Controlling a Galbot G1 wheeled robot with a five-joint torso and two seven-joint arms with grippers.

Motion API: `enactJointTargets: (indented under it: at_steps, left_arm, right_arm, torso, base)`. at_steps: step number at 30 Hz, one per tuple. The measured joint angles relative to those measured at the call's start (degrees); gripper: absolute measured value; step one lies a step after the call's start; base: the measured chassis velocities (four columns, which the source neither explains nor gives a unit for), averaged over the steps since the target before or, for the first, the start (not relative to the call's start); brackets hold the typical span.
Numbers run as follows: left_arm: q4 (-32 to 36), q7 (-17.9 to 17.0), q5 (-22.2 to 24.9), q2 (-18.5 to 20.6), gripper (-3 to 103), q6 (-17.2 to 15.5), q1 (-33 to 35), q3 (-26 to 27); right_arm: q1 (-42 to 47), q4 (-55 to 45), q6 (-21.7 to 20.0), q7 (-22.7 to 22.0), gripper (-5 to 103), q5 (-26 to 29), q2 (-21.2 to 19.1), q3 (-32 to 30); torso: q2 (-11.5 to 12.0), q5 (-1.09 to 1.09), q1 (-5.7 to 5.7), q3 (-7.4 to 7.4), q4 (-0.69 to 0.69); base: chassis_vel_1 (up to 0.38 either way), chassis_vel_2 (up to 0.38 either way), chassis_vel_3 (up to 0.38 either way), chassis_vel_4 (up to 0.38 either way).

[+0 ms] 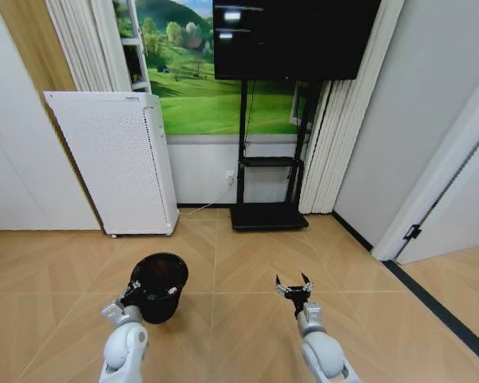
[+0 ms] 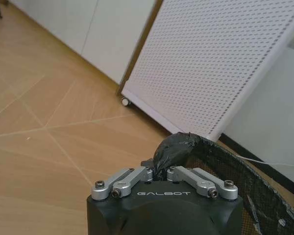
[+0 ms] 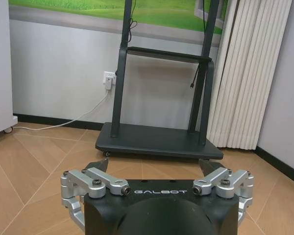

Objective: Pick up the trash bin and place the garbage on the floor into it.

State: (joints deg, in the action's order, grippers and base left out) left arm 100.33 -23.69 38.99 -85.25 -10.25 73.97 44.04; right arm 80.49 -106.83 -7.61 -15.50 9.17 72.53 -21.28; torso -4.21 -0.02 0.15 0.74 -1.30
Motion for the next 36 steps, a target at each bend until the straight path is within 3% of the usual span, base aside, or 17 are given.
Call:
enactJointTargets:
  at_steps: [4,13,17,27,36]
  left_arm:
    - [-3.1,0.9,1.8,0.5,7,0.0,-1.9,2.6]
    - [-10.8,10.8,0.3,2.4,7,-2.2,-9.2,9.7]
    - [-12.2,12.1,-0.2,2.7,7,-2.3,-10.3,10.5]
    - [-25.1,15.9,-1.1,5.7,7,-1.4,-18.6,12.0]
    - [-31.3,18.7,-1.0,7.4,7,-0.9,-22.7,11.4]
  right_arm:
    - [-0.1,0.2,0.1,0.0,100,0.1,-0.2,-0.1]
    - [-0.3,1.0,0.6,-0.1,100,0.2,-0.3,-0.4]
    - [-0.3,1.1,0.7,-0.1,100,0.2,-0.3,-0.4]
    - [-0.8,2.5,1.3,-0.2,100,0.2,-0.3,-0.8]
    - [-1.7,3.1,1.3,-0.2,100,0.3,-0.2,-0.6]
  torso:
    - [0.0,0.00,0.00,0.00,0.01]
    - [0.0,0.02,0.00,0.00,0.01]
    - [0.0,0.01,0.00,0.00,0.01]
    - [0.0,0.00,-0.01,0.01,0.01]
    - [0.0,0.02,-0.01,0.01,0.00]
  base:
    - [0.000,0.000,0.000,0.000]
    - [0.000,0.000,0.000,0.000]
    - [0.000,0.000,0.000,0.000]
    - [0.000,0.000,0.000,0.000]
    - [0.000,0.000,0.000,0.000]
